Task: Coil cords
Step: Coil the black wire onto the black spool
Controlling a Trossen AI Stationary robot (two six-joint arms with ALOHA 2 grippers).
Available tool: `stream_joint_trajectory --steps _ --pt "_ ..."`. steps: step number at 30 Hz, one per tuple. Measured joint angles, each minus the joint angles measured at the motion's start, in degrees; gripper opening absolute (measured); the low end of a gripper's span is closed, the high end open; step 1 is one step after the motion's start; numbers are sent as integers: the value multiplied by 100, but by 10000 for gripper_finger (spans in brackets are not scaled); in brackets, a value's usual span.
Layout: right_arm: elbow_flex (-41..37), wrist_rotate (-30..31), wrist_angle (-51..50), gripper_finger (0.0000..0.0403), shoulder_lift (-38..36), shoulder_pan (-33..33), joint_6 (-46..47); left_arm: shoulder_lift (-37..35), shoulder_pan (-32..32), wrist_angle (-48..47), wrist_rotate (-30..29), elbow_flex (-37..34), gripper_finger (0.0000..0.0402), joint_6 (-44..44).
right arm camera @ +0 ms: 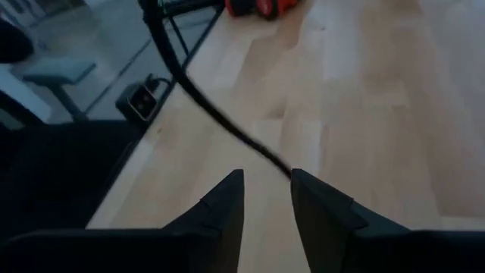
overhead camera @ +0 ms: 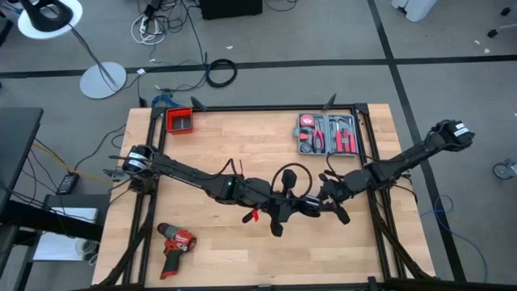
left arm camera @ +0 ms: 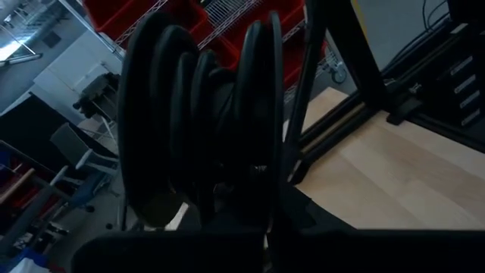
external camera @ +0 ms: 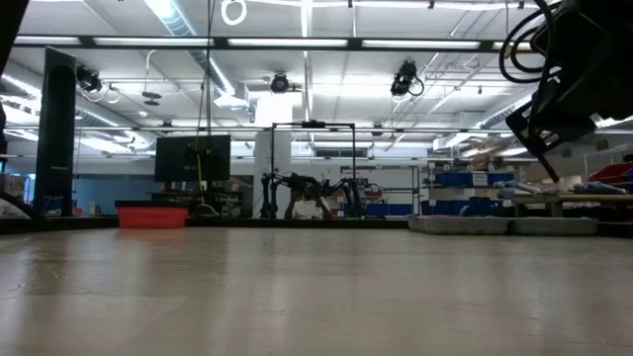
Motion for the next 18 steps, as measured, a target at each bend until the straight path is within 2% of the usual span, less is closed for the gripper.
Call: stream_joint_trajectory --steps 5,18 --pt "0 309 20 111 211 127 -82 0 0 72 -1 0 1 4" --pt "2 323 246 108 876 130 -37 0 0 83 -39 0 1 17"
